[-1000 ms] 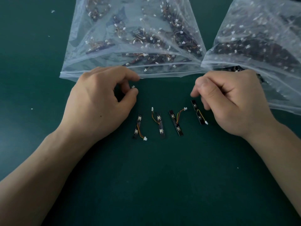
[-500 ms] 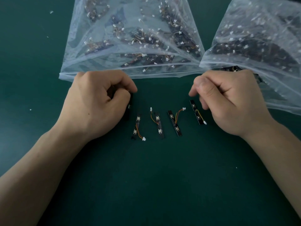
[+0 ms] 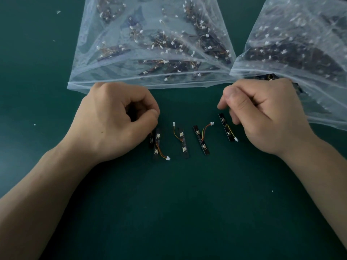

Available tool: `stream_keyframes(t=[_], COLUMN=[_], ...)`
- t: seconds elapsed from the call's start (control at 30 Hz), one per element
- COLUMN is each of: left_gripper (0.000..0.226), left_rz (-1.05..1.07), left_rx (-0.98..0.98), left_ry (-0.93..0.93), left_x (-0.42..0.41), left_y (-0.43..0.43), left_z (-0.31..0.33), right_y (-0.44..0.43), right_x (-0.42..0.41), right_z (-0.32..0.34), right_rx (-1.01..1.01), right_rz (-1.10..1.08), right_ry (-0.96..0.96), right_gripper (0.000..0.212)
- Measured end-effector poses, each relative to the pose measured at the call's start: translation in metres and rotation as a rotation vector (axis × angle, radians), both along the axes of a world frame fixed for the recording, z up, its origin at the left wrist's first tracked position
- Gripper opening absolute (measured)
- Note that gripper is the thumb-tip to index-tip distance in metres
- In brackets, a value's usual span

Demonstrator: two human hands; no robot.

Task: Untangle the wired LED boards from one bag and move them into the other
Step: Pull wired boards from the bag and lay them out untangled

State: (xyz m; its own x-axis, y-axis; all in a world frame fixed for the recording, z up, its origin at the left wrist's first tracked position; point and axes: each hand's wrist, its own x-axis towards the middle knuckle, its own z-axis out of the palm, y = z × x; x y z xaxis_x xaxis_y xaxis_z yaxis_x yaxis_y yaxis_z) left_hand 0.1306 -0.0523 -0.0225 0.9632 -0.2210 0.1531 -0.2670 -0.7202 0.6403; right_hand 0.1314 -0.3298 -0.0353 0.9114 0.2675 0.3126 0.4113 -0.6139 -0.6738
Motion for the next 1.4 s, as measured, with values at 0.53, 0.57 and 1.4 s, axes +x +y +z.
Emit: stream_keyframes(t=[0.53,0.57,1.4], left_gripper=[0.018,0.018,0.019], left_rz=[-0.073,-0.078,-0.079], left_rx=[0.139,0.140,0.100], left_ry=[-0.033,-0.030,-0.056], left_x=[0.001,0.001,0.000], left_y=[0.006,0.006,0.003], left_z=[0.005,0.005,0.002], right_y=[0.003,0.003,-0.007], right_x=[-0.001,-0.001,-0.001], right_z=[0.008,0.008,0.011], right_rx=[-0.239,-0.230,-0.223], right_rz=[0.055,0.057,0.249], right_ry=[0.060,0.068,0.164], right_gripper=[0.013,0.013,0.032])
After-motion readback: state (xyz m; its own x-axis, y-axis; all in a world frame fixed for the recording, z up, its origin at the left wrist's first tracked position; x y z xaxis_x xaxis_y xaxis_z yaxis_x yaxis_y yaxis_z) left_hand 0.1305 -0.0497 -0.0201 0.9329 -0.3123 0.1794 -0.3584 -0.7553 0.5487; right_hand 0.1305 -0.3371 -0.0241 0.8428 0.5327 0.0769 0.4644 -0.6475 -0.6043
